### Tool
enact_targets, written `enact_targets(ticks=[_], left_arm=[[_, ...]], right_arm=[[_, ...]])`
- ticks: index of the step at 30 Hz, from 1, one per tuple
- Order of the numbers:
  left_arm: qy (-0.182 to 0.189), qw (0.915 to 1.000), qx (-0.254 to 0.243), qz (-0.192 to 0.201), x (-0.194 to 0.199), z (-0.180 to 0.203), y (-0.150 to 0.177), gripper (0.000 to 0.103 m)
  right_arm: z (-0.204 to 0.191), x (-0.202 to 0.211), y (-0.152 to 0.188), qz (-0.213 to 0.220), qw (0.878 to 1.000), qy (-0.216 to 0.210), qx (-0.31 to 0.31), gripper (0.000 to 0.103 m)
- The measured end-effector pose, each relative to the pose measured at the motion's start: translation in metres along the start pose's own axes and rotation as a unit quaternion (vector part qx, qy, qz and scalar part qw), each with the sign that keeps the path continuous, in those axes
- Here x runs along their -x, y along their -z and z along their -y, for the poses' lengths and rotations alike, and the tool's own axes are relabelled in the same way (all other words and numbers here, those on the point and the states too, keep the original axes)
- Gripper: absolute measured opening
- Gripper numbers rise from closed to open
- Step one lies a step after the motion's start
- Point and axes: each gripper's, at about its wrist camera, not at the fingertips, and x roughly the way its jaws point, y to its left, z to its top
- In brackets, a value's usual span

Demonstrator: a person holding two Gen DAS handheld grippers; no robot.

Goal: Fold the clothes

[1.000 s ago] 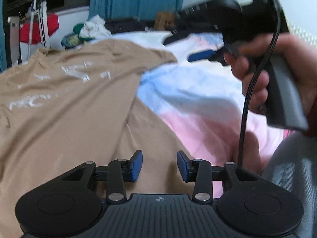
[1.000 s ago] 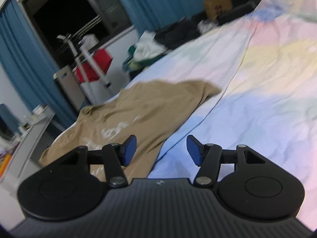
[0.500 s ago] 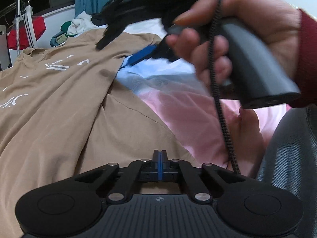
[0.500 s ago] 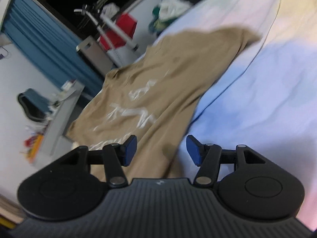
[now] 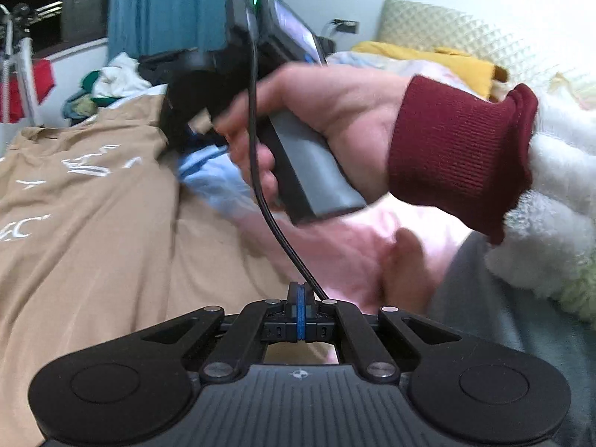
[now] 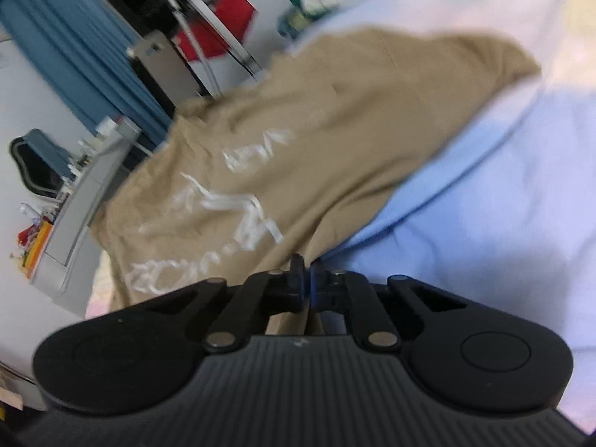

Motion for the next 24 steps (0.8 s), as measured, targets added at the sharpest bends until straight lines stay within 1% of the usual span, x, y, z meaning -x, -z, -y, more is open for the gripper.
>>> enact_targets(ticks=[2, 4, 6, 8, 9, 10, 11, 12, 14, 17, 18, 20, 21, 22, 23, 24], left_arm=[[0.015, 0.9998, -0.016, -0.003, 0.0, 0.005, 0.002, 0.0], [0.01, 0.9996, -0.025, -0.005, -0.001, 0.01, 0.005, 0.0], [-0.006, 0.9998, -0.018, -0.008, -0.006, 0.005, 0.006, 0.0], [-0.032, 0.9994, -0.008, -0.008, -0.01, -0.001, 0.005, 0.002], [-0.044, 0.999, -0.003, -0.008, -0.012, -0.004, 0.005, 0.012], [-0.052, 0.9986, 0.003, -0.008, -0.013, -0.005, 0.005, 0.018], [-0.059, 0.9982, 0.009, -0.008, -0.014, -0.007, 0.004, 0.038], [-0.067, 0.9976, 0.015, -0.008, -0.016, -0.008, 0.004, 0.054], [-0.078, 0.9966, 0.023, -0.008, -0.02, -0.006, 0.003, 0.059], [-0.075, 0.9959, 0.037, -0.034, -0.034, 0.0, 0.003, 0.059], [-0.076, 0.9958, 0.033, -0.041, -0.039, 0.003, 0.004, 0.058], [-0.088, 0.9953, 0.003, -0.04, -0.044, 0.014, 0.008, 0.054], [-0.094, 0.9947, -0.003, -0.042, -0.045, 0.019, 0.012, 0.041], [-0.099, 0.9941, -0.009, -0.043, -0.046, 0.023, 0.017, 0.032], [-0.105, 0.9934, -0.015, -0.044, -0.047, 0.027, 0.02, 0.015], [-0.109, 0.993, -0.018, -0.044, -0.049, 0.028, 0.021, 0.005]], right_arm=[[-0.005, 0.014, -0.006, 0.025, 1.0, -0.012, 0.008, 0.005], [-0.007, 0.025, -0.009, 0.041, 0.999, -0.009, 0.019, 0.005], [-0.002, 0.027, -0.01, 0.04, 0.999, -0.008, 0.015, 0.005], [0.006, 0.021, -0.009, 0.028, 1.0, -0.01, -0.007, 0.005], [0.009, 0.018, -0.009, 0.021, 1.0, -0.01, -0.017, 0.005], [0.01, 0.015, -0.008, 0.013, 1.0, -0.008, -0.023, 0.006], [0.01, 0.013, -0.008, 0.009, 1.0, -0.007, -0.025, 0.006], [0.009, 0.012, -0.007, 0.008, 1.0, -0.008, -0.024, 0.007], [0.005, 0.011, -0.005, 0.007, 1.0, -0.01, -0.021, 0.007], [-0.001, 0.013, -0.003, 0.011, 1.0, -0.014, -0.014, 0.007], [-0.003, 0.013, -0.003, 0.013, 1.0, -0.013, -0.014, 0.007], [-0.004, 0.015, -0.004, 0.015, 1.0, -0.013, -0.013, 0.007], [-0.004, 0.015, -0.004, 0.015, 1.0, -0.012, -0.011, 0.007], [-0.005, 0.015, -0.004, 0.013, 1.0, -0.011, -0.008, 0.007], [-0.005, 0.015, -0.005, 0.012, 1.0, -0.011, -0.005, 0.007], [-0.005, 0.015, -0.005, 0.011, 1.0, -0.011, -0.004, 0.007]])
